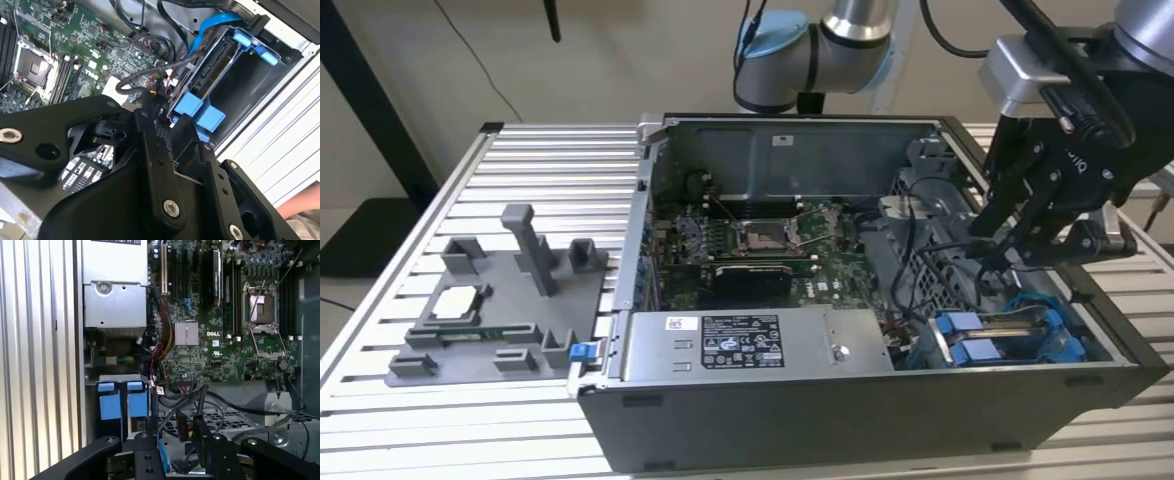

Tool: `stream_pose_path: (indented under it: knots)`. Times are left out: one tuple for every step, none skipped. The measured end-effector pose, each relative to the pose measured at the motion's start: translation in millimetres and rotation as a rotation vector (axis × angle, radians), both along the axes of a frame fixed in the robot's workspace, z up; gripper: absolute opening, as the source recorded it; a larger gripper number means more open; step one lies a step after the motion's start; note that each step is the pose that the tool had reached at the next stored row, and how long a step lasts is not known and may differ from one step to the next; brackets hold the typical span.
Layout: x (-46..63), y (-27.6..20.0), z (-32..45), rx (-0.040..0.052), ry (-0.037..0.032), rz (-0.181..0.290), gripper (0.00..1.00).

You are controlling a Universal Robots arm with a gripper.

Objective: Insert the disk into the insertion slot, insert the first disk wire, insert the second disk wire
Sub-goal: 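Insert the first disk wire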

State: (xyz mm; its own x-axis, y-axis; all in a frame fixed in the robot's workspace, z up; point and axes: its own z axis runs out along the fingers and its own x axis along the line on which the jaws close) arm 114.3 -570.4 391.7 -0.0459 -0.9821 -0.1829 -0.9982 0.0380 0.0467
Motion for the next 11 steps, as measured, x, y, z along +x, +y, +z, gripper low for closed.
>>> stream_pose_path:
  knots:
    - [0.0, 0.1, -0.9, 0.0029, 0.0, 0.001, 1.0]
    - [0.0, 0.1, -1.5, 0.0043, 0.0, 0.001, 0.0]
    - [0.0, 0.1, -1.8, 0.0049, 0.0, 0.002, 0.0]
    - [0.0, 0.1, -2.1, 0.006, 0.0, 0.004, 0.0]
    - [0.0, 0.1, -2.6, 0.0073, 0.0, 0.005, 0.0]
    - [0.0, 0.1, -3.1, 0.0086, 0.0, 0.006, 0.0]
    - [0.0, 0.1, -3.5, 0.0101, 0.0, 0.006, 0.0]
    - [0.0, 0.1, -4.0, 0.0126, 0.0, 0.007, 0.0]
    - [0.0, 0.1, -4.5, 0.0153, 0.0, 0.008, 0.0]
    - [0.0, 0.1, -4.6, 0.017, 0.0, 0.008, 0.0]
    - [0.0, 0.2, -4.6, 0.017, 0.0, 0.008, 0.0]
